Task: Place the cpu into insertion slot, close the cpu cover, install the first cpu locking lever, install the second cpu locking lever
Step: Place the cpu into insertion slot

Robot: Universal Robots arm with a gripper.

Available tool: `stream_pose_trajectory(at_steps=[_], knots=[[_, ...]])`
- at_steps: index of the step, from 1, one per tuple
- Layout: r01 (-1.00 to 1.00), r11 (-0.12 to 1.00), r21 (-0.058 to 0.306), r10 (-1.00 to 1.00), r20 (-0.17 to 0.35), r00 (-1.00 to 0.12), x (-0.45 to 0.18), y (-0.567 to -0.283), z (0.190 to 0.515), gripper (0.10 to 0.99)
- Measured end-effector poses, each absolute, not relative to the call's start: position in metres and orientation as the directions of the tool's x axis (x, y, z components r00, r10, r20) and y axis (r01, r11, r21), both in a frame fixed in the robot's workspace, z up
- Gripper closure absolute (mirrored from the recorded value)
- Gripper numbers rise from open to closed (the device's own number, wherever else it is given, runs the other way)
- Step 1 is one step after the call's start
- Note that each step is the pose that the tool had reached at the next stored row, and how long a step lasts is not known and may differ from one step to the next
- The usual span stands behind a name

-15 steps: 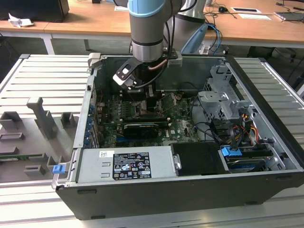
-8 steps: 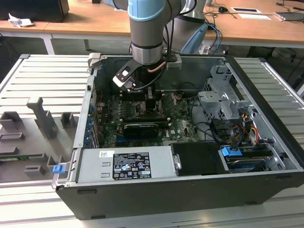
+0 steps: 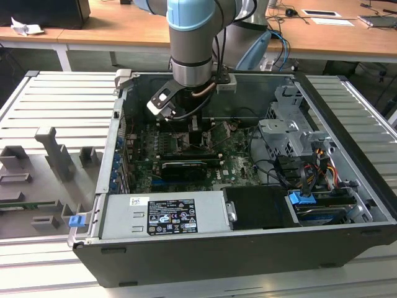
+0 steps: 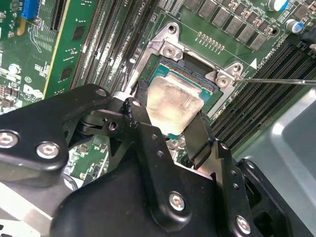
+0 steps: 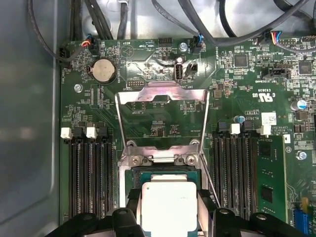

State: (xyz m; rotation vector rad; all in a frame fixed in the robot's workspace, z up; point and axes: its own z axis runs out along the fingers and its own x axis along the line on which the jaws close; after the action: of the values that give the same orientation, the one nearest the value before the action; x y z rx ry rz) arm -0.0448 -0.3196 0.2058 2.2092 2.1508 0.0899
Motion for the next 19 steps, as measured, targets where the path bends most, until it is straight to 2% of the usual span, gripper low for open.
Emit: stream_pose_trajectory(at_steps=[19], knots=[[0.996,-0.025,0.081,1.000,-0.009,0.026,-0.0450,-0.3146,0.1999,0.537]])
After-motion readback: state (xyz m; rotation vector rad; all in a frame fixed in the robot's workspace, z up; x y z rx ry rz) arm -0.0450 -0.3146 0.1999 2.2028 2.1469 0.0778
